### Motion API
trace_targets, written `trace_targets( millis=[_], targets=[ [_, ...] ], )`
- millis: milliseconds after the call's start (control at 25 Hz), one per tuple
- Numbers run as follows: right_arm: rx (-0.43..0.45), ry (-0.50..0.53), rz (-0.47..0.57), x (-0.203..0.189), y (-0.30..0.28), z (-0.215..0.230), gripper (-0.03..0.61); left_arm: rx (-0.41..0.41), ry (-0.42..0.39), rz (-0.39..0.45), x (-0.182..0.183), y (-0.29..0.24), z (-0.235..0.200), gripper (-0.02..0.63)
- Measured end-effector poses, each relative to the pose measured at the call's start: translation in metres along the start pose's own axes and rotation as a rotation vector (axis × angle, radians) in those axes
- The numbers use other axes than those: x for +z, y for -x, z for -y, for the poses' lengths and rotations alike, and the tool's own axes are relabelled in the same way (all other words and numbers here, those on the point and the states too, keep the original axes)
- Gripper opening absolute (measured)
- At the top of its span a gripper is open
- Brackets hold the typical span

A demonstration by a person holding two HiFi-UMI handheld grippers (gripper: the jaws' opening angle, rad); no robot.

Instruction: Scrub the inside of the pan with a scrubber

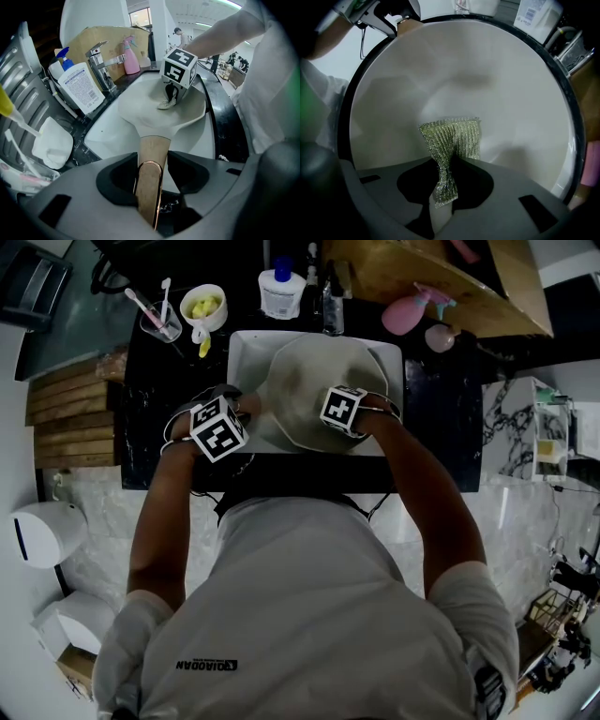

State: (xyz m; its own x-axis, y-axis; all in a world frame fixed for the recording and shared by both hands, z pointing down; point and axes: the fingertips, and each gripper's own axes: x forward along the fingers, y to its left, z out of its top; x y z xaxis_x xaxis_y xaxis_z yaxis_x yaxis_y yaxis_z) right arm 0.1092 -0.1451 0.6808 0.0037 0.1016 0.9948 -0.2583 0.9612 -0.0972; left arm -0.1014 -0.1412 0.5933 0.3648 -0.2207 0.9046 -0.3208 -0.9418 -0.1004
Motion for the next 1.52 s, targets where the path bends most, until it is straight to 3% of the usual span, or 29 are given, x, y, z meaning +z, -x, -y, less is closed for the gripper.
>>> trace_targets(
  millis=[160, 480, 1280, 1520],
  targets=[
    [0.055, -0.055, -0.019, -0.007, 0.0, -0.011, 0.091, 0.001, 0.0, -0.001, 0.0, 0.0, 0.0, 0.21],
    [0.23, -0.092, 0.05, 0.003, 0.002, -0.034, 0.091, 0.007, -0.003, -0.003, 0.0, -0.001, 0.0, 0.21],
    [0.422, -0.089, 0.127, 0.035, 0.008, -0.072, 0.091, 0.012, -0.008, -0.002, 0.0, -0.001, -0.001, 0.21],
    [0.425, -0.16, 0.226, 0.046, 0.024, -0.073, 0.091, 0.007, -0.009, 0.002, 0.0, -0.001, -0.001, 0.21]
  ],
)
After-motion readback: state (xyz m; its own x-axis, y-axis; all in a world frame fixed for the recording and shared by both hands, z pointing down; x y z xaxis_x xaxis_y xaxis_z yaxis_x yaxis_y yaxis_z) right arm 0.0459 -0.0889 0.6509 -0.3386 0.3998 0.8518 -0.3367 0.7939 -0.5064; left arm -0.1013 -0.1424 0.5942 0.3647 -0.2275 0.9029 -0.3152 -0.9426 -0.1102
